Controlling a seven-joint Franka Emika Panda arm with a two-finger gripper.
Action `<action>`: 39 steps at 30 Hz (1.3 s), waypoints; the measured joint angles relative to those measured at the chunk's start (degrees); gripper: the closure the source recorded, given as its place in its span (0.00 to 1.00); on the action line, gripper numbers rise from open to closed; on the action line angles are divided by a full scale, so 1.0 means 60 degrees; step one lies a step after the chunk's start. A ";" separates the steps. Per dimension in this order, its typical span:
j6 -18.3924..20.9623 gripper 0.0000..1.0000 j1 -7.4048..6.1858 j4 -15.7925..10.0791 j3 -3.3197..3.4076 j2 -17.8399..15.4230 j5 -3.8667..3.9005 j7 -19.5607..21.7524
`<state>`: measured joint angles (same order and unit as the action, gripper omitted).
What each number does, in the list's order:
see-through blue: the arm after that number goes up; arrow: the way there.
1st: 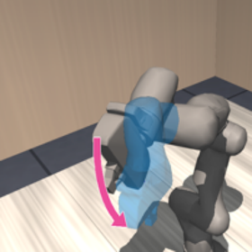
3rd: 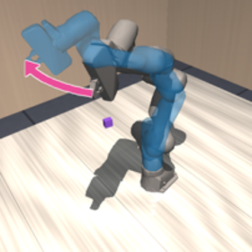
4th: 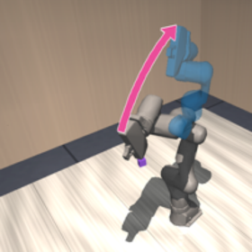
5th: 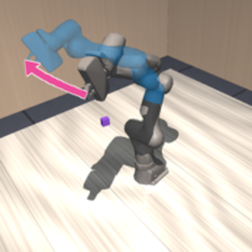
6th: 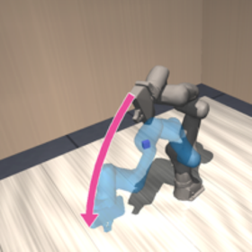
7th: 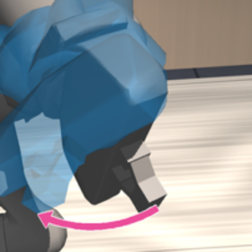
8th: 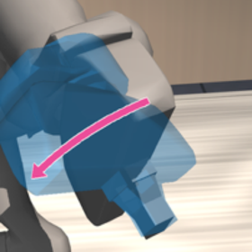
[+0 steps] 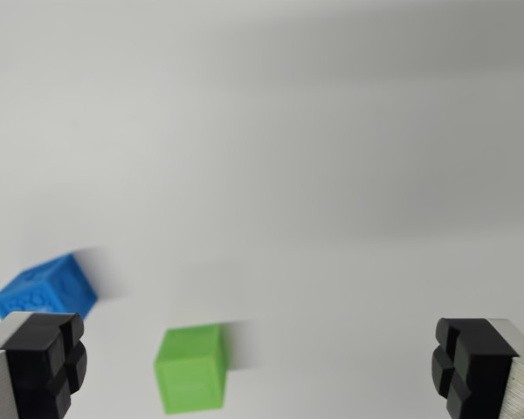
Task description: Stack cube
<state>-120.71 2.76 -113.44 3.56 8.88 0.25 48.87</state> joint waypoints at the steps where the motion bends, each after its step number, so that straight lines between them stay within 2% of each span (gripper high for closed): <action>1: 0.0000 0.00 0.0000 0.0000 0.0000 0.0000 0.0000 0.0000; 20: -0.0045 0.00 -0.0020 -0.0074 -0.0015 -0.0003 0.0000 0.0000; 39: -0.0572 0.00 -0.0206 -0.0749 -0.0152 -0.0171 0.0000 -0.0018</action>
<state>-124.14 1.52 -117.94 2.65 7.85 0.24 48.77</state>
